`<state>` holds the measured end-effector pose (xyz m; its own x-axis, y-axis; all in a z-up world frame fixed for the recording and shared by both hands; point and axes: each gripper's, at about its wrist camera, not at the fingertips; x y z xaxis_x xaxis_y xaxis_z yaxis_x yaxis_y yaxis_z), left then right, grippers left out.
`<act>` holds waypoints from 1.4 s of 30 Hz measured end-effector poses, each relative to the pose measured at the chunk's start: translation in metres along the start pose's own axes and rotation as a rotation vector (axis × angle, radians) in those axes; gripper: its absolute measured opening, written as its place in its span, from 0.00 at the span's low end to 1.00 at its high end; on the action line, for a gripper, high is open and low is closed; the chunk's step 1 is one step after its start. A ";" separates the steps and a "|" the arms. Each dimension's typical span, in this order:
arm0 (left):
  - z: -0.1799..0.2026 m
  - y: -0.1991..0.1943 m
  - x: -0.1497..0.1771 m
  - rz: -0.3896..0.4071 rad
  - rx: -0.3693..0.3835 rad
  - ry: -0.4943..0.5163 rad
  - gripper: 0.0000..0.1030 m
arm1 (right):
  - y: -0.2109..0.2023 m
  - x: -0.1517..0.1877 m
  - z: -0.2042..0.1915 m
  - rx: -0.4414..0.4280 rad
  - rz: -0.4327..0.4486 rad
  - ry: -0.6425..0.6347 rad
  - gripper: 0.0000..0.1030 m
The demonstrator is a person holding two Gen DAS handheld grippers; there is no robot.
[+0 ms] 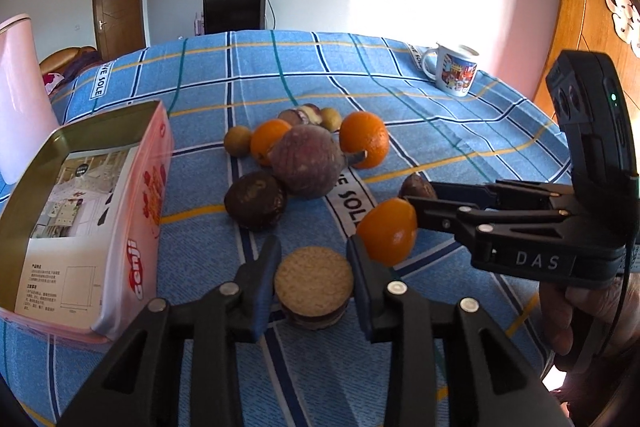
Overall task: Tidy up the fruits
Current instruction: 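Grasp the round tan biscuit with the left tool while the right tool grasps a mangosteen, then carry biscuit and mangosteen over the tin and open both tools to drop them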
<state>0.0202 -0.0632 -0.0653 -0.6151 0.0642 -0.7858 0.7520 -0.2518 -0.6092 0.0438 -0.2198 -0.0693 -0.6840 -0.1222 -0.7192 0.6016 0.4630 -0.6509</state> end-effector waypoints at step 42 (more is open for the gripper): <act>-0.081 -0.061 -0.029 0.253 -0.311 -0.049 0.35 | -0.013 -0.050 -0.101 0.015 0.243 -0.299 0.41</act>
<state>0.0112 0.0288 -0.0145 -0.4063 -0.0107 -0.9137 0.9123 0.0509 -0.4063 0.0284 -0.1305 -0.0006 -0.3717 -0.2625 -0.8905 0.7385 0.4977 -0.4549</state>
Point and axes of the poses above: each gripper's, at about its wrist camera, not at the fingertips, and y roughly the way its jaws point, z to its right, x to its underside, and after that the axes turned 5 degrees about z, right-handed
